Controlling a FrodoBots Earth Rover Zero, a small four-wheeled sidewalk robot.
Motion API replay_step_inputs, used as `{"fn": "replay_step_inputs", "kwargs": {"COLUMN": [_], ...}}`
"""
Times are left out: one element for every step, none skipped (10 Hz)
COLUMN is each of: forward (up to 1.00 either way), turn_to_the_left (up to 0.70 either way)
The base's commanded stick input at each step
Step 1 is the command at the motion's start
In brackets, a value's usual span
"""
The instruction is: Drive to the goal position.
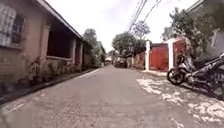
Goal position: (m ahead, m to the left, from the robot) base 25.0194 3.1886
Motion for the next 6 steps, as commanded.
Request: {"fn": "replay_step_inputs", "kwargs": {"forward": [0.7,0.7,0.7,0.7,0.7,0.7], "turn_to_the_left": [0.34,0.19,0.0,0.0,0.0,0.0]}}
